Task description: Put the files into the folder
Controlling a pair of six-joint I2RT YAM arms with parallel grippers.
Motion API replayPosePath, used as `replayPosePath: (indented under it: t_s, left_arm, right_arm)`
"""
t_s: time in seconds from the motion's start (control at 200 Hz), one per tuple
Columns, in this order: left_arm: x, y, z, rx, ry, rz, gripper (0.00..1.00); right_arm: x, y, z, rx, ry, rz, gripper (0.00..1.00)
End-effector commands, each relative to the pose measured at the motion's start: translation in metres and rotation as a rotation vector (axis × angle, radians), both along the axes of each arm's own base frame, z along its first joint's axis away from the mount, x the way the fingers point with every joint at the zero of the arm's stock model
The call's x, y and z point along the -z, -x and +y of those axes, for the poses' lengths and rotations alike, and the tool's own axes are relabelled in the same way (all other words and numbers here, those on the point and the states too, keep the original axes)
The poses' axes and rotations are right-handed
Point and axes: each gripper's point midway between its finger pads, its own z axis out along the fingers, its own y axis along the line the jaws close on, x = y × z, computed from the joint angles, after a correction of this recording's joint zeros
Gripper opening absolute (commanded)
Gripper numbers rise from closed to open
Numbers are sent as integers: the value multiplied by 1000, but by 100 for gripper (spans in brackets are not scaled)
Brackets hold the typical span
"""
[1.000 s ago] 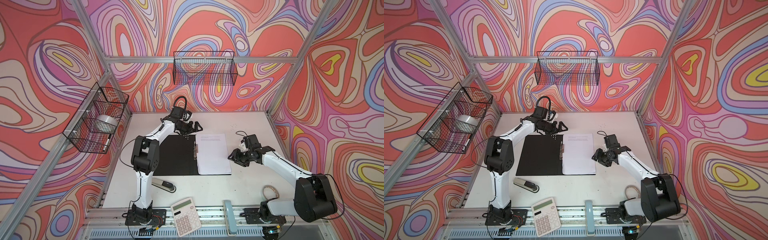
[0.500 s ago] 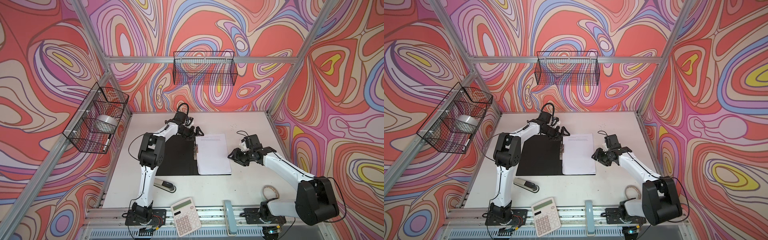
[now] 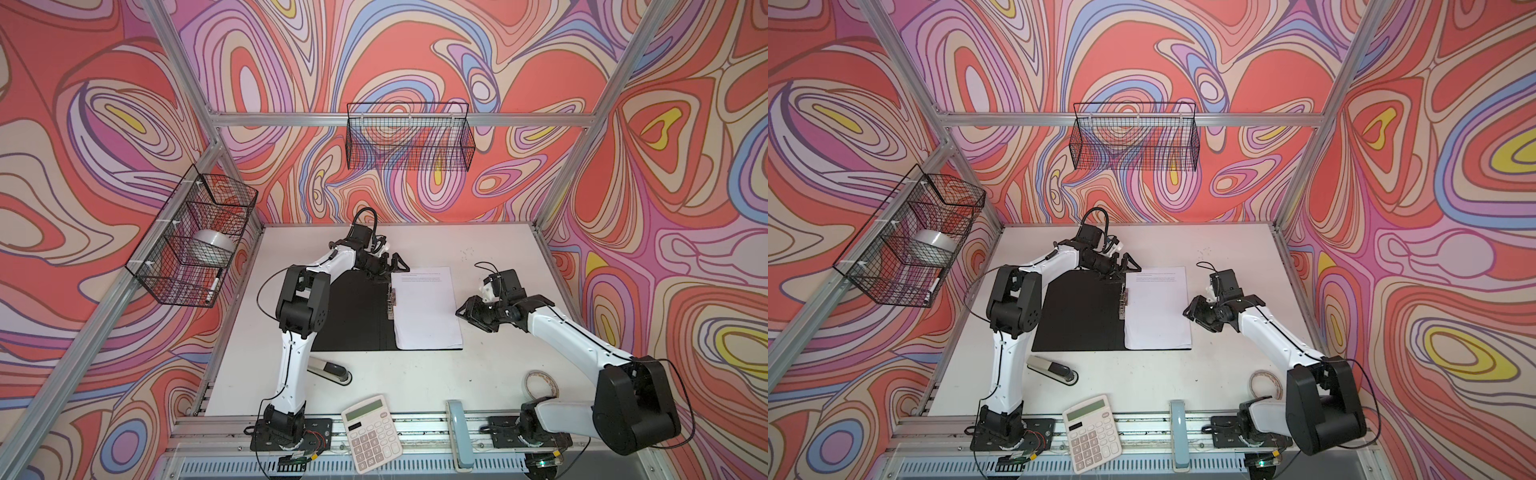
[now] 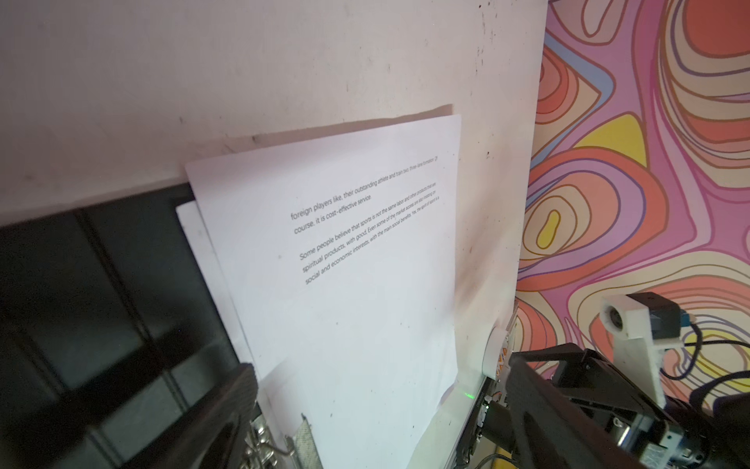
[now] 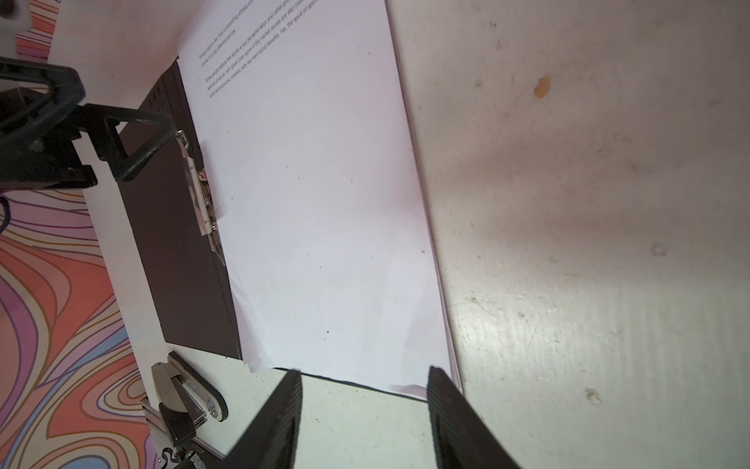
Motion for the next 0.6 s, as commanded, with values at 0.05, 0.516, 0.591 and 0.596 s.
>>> replayPosePath:
  t_s: [0.05,0.516,0.591,0.596]
  left_arm:
    - [7,3,4,-17,25,44,96]
    - [-42,-13,19,-70,118,-48,95]
    - [-43,-16,21,-81,131,-50,95]
    - [-43,-16,21,-82,132,-49,95]
  right_arm:
    - [-2,4,-2,6,-2,-8,52]
    - [4,4,-5,11,14,-7,52]
    - [7,3,-7,15,34,-5,52]
    - [8,3,-8,15,36,-5,52]
